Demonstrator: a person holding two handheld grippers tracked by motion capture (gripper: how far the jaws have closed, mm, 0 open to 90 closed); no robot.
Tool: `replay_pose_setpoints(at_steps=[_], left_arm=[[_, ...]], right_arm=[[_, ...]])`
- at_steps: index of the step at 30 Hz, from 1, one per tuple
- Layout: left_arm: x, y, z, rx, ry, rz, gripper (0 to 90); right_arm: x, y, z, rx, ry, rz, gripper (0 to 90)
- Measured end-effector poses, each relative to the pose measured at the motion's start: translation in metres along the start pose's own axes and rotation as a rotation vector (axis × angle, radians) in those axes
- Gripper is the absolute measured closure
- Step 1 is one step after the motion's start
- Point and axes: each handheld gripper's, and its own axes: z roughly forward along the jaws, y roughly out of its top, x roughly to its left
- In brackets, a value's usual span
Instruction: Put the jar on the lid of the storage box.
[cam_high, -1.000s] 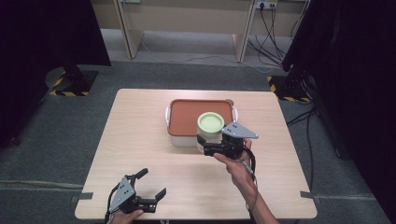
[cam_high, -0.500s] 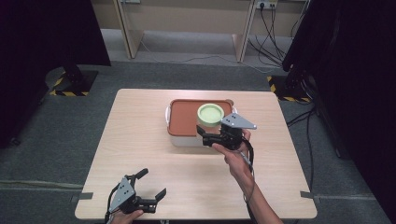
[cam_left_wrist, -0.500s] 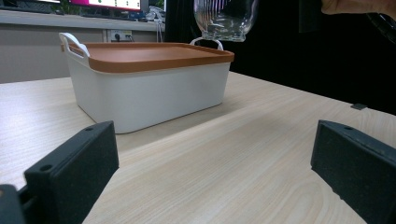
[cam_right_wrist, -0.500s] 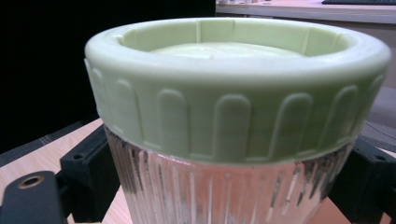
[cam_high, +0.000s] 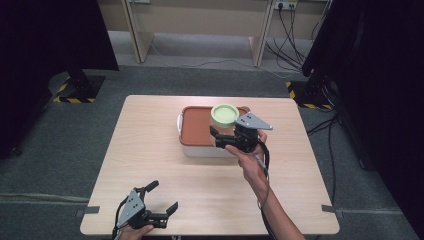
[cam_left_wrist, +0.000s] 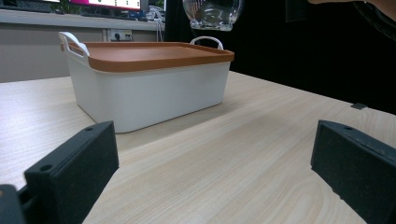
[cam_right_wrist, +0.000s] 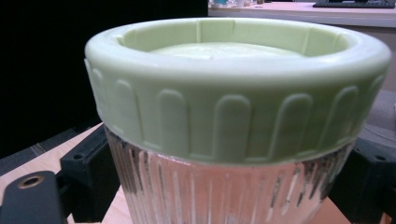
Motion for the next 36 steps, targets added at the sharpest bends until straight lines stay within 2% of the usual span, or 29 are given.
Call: replay_pose_setpoints(at_steps=[22, 36], left_arm=[[-0.001, 0.000, 0.000, -0.001, -0.006, 0.000, 0.2], [-0.001, 0.000, 0.000, -0.001, -0.006, -0.001, 0.2]], right_arm=[[-0.011, 0.004, 0.030, 0.008, -0.052, 0.022, 11.7], [-0.017, 0.009, 0.044, 0.011, -0.088, 0.020, 11.8]])
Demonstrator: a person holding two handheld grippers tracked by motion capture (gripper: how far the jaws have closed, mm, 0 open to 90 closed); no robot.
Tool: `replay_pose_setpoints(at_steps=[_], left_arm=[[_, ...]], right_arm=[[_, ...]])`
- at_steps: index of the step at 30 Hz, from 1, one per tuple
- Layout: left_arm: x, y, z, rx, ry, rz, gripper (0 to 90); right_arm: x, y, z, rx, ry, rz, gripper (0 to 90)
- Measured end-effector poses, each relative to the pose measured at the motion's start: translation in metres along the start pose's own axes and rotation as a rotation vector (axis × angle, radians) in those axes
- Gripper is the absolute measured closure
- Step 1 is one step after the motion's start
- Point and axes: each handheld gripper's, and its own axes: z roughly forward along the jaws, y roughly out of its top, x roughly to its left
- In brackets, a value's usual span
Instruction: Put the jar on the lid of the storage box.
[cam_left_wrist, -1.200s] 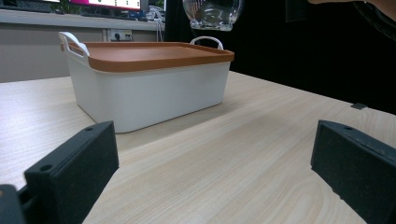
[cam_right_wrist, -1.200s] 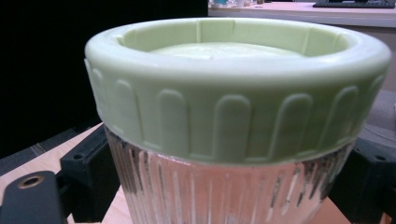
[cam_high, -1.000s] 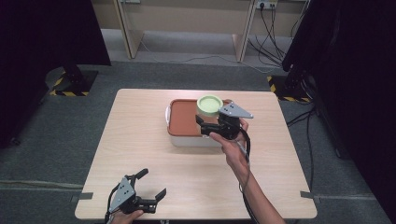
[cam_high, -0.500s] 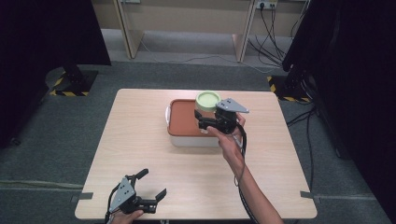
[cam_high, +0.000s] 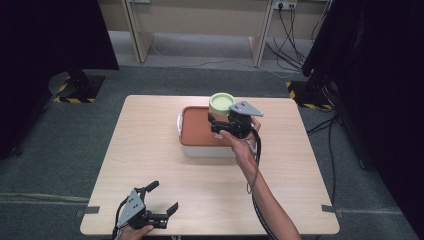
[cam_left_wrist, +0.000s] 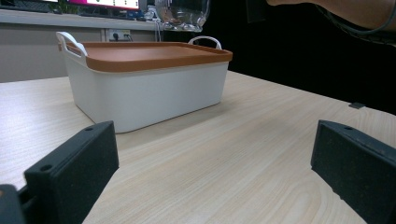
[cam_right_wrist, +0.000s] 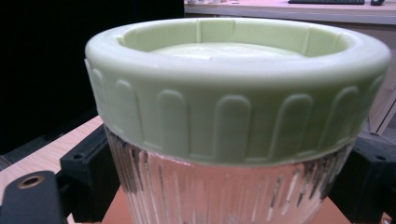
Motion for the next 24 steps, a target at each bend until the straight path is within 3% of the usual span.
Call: replay_pose_setpoints(at_steps=[24], left_arm=[[-0.001, 0.000, 0.000, -0.002, -0.005, 0.002, 0.2]], right_arm=[[-0.005, 0.003, 0.025, -0.005, -0.043, -0.003, 11.7]])
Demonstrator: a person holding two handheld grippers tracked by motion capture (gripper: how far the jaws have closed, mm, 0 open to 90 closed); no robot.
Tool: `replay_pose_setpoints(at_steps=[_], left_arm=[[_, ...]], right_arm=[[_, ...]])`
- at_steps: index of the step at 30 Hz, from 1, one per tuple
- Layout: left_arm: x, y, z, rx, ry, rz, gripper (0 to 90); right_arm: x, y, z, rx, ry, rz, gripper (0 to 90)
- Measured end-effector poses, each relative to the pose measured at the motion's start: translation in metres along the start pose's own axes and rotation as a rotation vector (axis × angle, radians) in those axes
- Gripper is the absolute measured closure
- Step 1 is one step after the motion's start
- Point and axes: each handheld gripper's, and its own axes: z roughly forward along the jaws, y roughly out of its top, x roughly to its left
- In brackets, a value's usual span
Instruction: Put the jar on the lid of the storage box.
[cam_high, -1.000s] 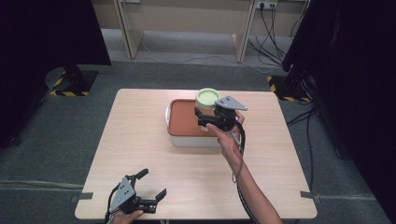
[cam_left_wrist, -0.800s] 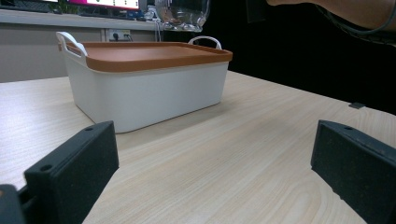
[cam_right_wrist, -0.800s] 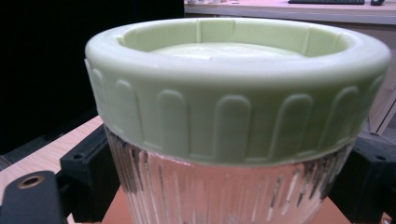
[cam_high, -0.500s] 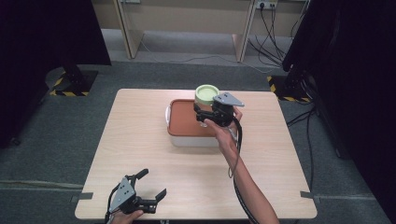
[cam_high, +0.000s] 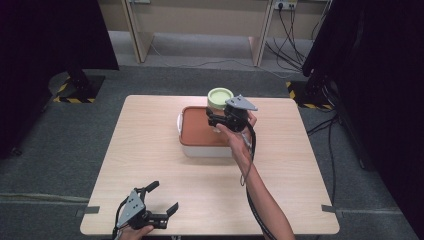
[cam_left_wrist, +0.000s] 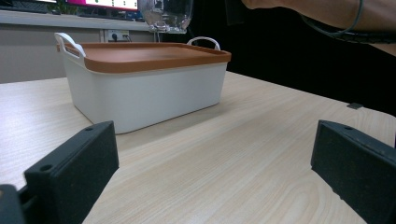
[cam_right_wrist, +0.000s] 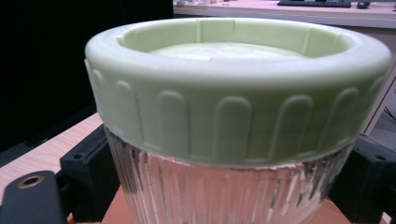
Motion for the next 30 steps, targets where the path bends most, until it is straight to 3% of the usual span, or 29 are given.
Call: replay_pose_setpoints(at_steps=[30], left_arm=[[0.000, 0.000, 0.000, 0.002, -0.002, 0.005, 0.2]], right_arm=[[-0.004, -0.010, 0.023, 0.001, -0.040, 0.030, 11.7]])
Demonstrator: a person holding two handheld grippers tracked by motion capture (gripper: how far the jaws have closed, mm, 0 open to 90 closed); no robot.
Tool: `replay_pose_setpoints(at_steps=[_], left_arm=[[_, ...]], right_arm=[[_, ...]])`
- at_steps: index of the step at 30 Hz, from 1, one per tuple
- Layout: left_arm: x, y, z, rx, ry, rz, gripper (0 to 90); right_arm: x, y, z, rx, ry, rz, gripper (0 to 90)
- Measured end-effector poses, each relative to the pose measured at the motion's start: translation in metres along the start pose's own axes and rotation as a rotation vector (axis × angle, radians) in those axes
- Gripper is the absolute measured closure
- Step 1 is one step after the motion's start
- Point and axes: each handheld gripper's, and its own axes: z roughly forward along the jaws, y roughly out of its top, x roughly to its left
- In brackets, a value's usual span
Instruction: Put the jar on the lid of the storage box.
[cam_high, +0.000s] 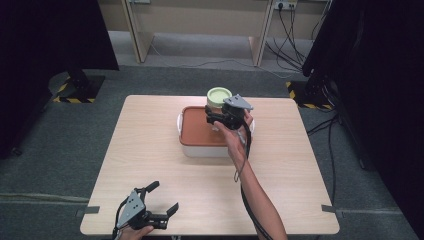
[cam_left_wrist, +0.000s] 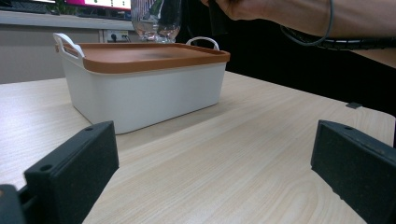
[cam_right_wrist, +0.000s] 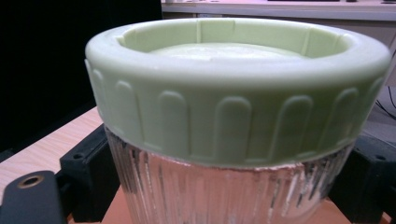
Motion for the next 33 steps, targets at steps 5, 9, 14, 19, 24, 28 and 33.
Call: replay_pose_setpoints(at_steps=[5, 9, 14, 19, 24, 28, 33], left_arm=[[0.000, 0.000, 0.000, 0.000, 0.000, 0.000, 0.2], [0.000, 0.000, 0.000, -0.001, -0.001, -0.001, 0.2], [0.000, 0.000, 0.000, -0.002, -0.001, 0.001, 0.2], [0.000, 0.000, 0.000, -0.001, -0.003, 0.001, 0.2], [0.000, 0.000, 0.000, -0.001, -0.002, -0.003, 0.2], [0.000, 0.000, 0.000, -0.002, -0.002, -0.003, 0.2], [0.000, 0.000, 0.000, -0.001, -0.003, -0.002, 0.2]], right_arm=[[0.001, -0.001, 0.003, 0.001, -0.005, -0.002, 11.7], [0.002, -0.002, 0.006, 0.006, -0.009, -0.007, 11.7], [0.003, -0.004, 0.009, 0.005, -0.015, -0.014, 11.7], [0.001, -0.007, 0.011, 0.002, -0.022, -0.009, 11.7], [0.000, -0.009, 0.012, -0.001, -0.023, -0.002, 11.7], [0.001, -0.011, 0.014, 0.000, -0.028, -0.002, 11.7], [0.001, -0.014, 0.015, -0.004, -0.030, -0.001, 11.7]])
